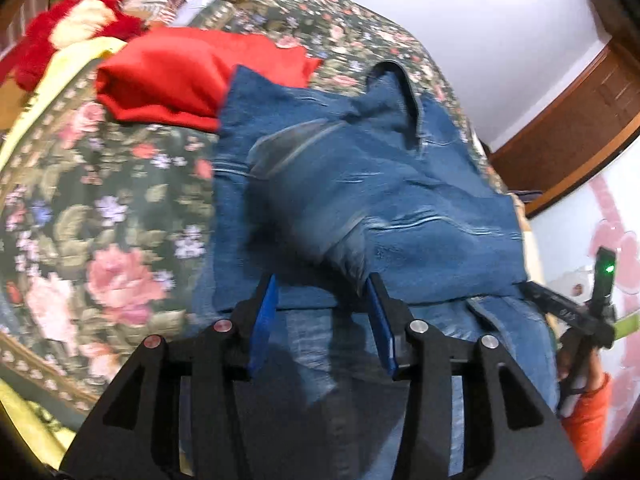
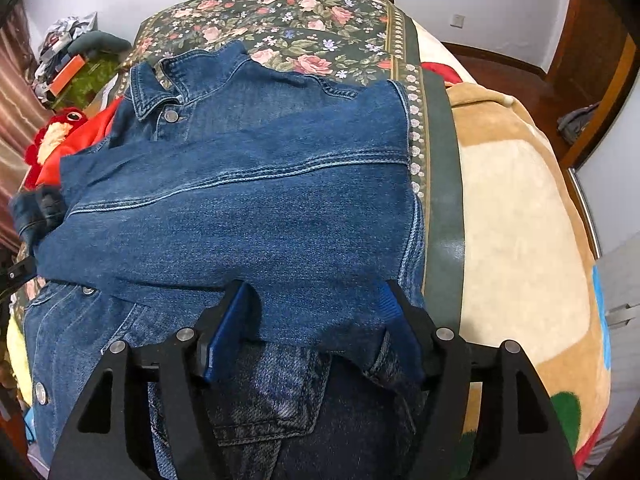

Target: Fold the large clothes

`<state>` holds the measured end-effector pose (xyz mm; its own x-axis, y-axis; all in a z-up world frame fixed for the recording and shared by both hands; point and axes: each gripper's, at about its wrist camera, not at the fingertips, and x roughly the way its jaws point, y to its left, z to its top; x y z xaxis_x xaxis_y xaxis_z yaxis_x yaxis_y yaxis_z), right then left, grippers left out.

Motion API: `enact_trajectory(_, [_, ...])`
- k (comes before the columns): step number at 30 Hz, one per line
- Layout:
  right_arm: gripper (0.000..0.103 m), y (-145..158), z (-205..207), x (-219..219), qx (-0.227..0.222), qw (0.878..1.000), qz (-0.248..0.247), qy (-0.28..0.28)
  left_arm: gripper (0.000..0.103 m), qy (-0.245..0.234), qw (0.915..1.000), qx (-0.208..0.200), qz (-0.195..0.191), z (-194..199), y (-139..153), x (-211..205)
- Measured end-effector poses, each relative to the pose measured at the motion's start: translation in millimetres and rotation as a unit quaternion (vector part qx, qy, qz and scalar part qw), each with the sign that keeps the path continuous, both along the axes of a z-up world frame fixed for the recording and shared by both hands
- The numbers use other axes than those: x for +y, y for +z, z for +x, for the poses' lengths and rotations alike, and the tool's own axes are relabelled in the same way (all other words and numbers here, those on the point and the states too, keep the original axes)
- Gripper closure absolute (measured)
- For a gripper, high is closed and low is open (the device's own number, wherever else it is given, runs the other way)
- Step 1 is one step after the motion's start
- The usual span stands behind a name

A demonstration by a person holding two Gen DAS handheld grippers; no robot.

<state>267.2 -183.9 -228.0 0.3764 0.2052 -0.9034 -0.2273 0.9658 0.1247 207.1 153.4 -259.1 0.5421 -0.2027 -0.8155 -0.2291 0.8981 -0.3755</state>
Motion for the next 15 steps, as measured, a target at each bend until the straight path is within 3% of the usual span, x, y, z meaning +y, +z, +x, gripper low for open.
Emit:
enact_trajectory(4, [0.039, 0.1, 0.4, 0.1, 0.002, 1.000, -0.003, -0.004, 0.058, 0.027, 0.9974, 0.041, 0.053, -10.5, -16.5, 12.8])
enact_trajectory(8, [0.039, 1.5, 1.8, 1.4, 0.009, 1.000, -0.007, -0.007, 0.058, 0.030, 0.9957, 0.058, 0.066, -18.3, -23.3, 21.9])
enact_trajectory(12, [0.039, 7.6, 6.9, 0.8, 0.020, 1.000, -0.006, -0.005, 0.057, 0.029, 0.9949, 0.040, 0.087, -17.2, -5.5, 28.3])
enact_trajectory(15, [0.039, 17.7, 10.7, -2.7, -0.001, 1.000, -0.002, -0.012, 0.043, 0.043, 0.9933, 0.015, 0.106, -5.6, 14.4, 38.1])
